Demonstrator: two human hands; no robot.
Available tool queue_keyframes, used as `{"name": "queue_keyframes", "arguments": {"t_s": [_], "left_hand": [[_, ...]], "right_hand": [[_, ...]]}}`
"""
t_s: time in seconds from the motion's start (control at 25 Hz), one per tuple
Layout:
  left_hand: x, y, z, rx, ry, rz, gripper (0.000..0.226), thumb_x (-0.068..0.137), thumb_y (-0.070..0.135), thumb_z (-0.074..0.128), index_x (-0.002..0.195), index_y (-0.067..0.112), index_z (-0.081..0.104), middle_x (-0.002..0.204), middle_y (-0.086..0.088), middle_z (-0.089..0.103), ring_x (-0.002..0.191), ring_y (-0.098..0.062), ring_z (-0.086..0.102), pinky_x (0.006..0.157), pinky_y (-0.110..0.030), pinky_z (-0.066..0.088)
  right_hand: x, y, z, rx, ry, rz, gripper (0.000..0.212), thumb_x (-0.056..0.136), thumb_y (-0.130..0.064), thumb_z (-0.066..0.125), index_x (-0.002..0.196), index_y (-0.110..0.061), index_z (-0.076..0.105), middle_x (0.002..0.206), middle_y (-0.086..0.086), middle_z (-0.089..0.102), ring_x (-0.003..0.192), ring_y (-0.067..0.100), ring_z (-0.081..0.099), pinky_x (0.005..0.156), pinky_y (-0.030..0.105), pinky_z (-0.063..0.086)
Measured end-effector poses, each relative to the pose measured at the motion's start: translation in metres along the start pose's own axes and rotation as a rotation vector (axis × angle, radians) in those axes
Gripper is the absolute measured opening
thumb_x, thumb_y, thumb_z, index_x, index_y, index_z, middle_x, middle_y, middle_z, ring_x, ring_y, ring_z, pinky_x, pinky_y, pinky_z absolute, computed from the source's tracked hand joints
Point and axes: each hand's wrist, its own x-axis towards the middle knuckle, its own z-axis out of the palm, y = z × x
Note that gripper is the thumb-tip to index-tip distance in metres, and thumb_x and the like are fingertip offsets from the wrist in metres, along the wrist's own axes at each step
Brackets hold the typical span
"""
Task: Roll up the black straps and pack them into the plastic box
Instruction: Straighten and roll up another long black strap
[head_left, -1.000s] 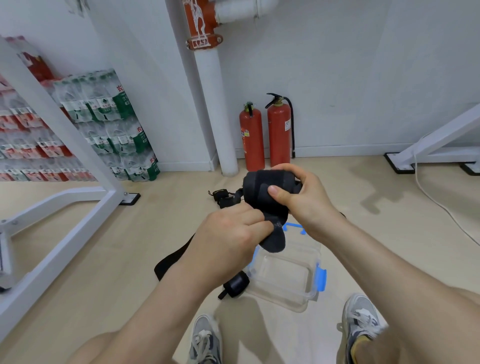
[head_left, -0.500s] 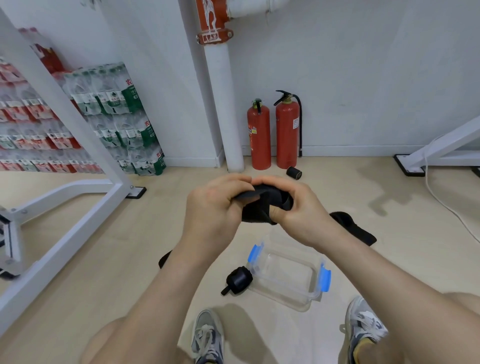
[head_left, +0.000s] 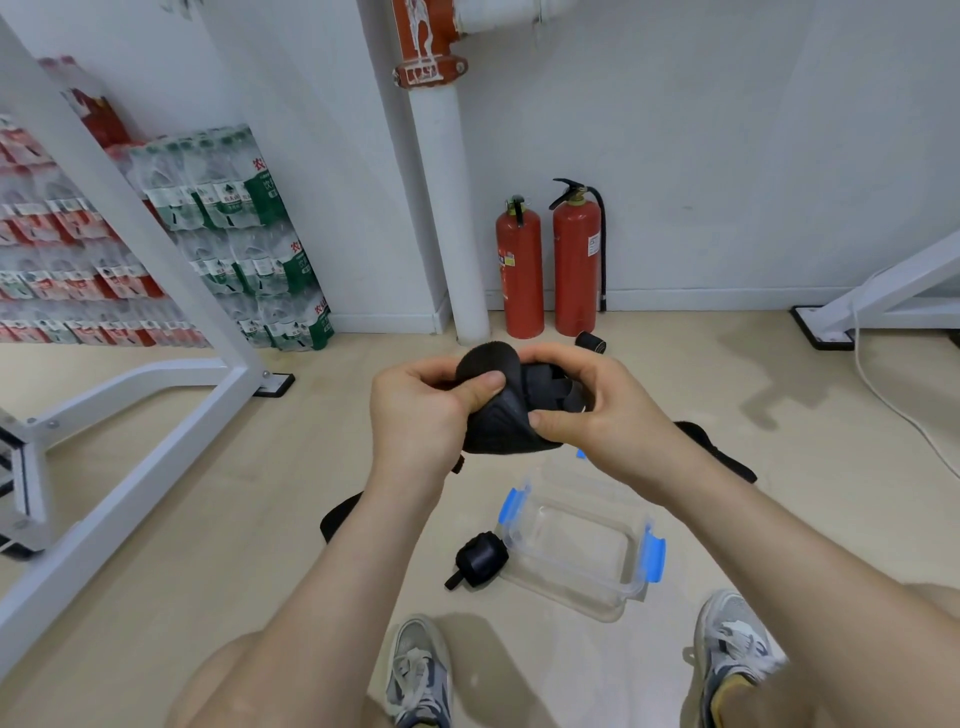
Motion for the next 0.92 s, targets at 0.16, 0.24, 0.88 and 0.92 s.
{"name": "queue_keyframes", "arguments": {"t_s": [0.16,0.24,0.88,0.92], "left_hand": [[-0.001,-0.009,0.004,-0.143,-0.116,-0.113,0.017,0.084,0.007,0.074,0.075,0.021,0.076,0.078,-0.009,0.074,0.072,-0.028,0.068,0.073,-0.054,0.049],[-0.004,-0.011,0.006,-0.225,-0.245,-0.186,0.003,0.091,0.016,0.069,0.091,0.019,0.069,0.088,-0.008,0.075,0.084,-0.030,0.070,0.081,-0.055,0.054],[-0.005,-0.021,0.037,-0.177,-0.023,-0.262,0.031,0.089,0.027,0.060,0.061,0.016,0.056,0.061,-0.002,0.050,0.060,-0.019,0.048,0.048,-0.025,0.037],[-0.003,-0.023,0.036,-0.190,-0.012,-0.221,0.027,0.085,0.024,0.061,0.061,0.016,0.055,0.063,-0.004,0.047,0.064,-0.021,0.045,0.051,-0.026,0.035]], "right_hand": [[0.001,-0.001,-0.006,-0.038,0.010,-0.013,0.061,0.062,-0.003,0.061,0.121,-0.021,0.068,0.113,0.000,0.071,0.110,0.017,0.065,0.095,0.037,0.055],[-0.001,-0.003,-0.007,-0.008,0.033,-0.015,0.062,0.059,0.000,0.058,0.117,-0.021,0.070,0.109,0.000,0.072,0.107,0.016,0.067,0.087,0.031,0.057],[0.003,0.017,0.044,-0.850,0.580,-0.368,0.029,0.089,-0.035,0.046,0.076,-0.013,0.059,0.072,-0.001,0.050,0.061,0.015,0.039,0.046,0.031,0.038],[0.003,0.018,0.045,-0.862,0.590,-0.408,0.028,0.089,-0.033,0.045,0.075,-0.012,0.058,0.071,-0.001,0.049,0.061,0.015,0.037,0.045,0.031,0.036]]}}
